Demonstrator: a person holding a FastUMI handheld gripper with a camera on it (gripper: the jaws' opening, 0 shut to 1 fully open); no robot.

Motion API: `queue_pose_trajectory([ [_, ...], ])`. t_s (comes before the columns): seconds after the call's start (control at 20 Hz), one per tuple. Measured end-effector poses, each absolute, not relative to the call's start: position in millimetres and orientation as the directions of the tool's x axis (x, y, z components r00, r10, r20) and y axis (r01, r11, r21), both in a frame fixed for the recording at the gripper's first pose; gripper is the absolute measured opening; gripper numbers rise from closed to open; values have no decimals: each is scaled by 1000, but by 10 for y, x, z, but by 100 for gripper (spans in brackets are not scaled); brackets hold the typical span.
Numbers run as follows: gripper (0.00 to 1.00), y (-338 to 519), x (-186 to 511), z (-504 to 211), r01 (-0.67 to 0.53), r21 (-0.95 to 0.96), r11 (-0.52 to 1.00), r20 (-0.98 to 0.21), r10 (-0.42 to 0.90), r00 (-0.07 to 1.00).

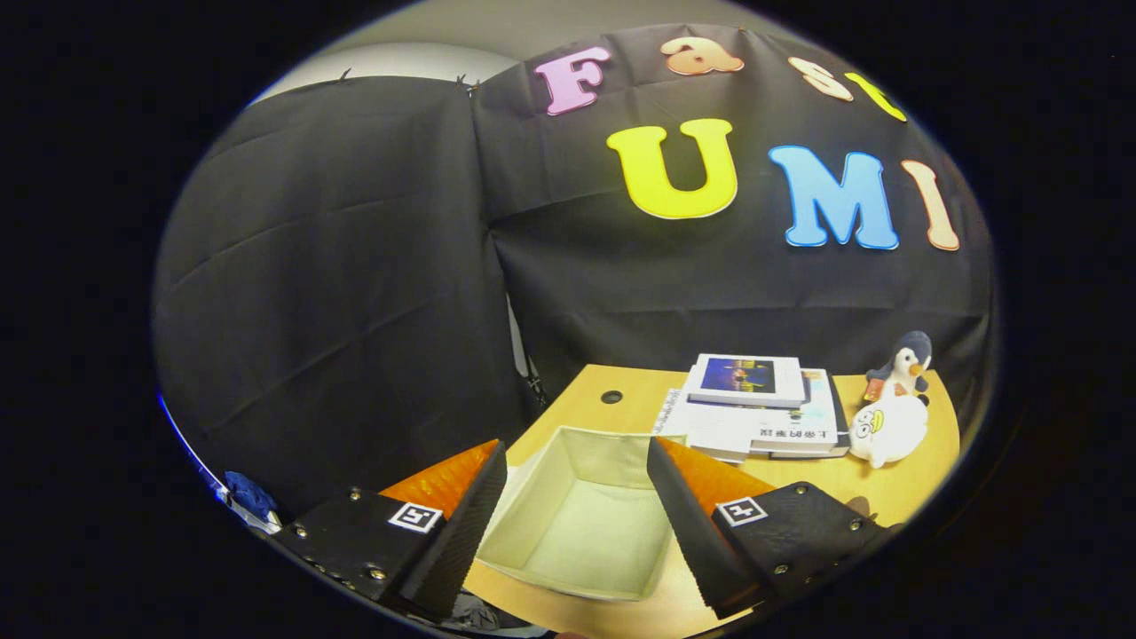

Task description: Open the storage box then place both shoes into the box .Put the left shoe in first, then the right shoe, with the right side of both shoes facing outward in a uniform manner.

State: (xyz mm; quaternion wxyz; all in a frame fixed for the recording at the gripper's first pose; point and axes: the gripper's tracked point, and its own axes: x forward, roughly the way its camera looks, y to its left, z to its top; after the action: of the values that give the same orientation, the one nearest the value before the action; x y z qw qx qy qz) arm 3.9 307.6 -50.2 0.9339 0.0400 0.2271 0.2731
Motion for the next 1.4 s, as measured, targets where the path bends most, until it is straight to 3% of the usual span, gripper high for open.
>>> queue_pose_trajectory([
  [0.6, 97, 1939, 242, -1068, -349, 172, 921, -490, 387, 781],
  [1.4, 97, 940, 241, -2218, -199, 213, 957, -656, 291, 696],
])
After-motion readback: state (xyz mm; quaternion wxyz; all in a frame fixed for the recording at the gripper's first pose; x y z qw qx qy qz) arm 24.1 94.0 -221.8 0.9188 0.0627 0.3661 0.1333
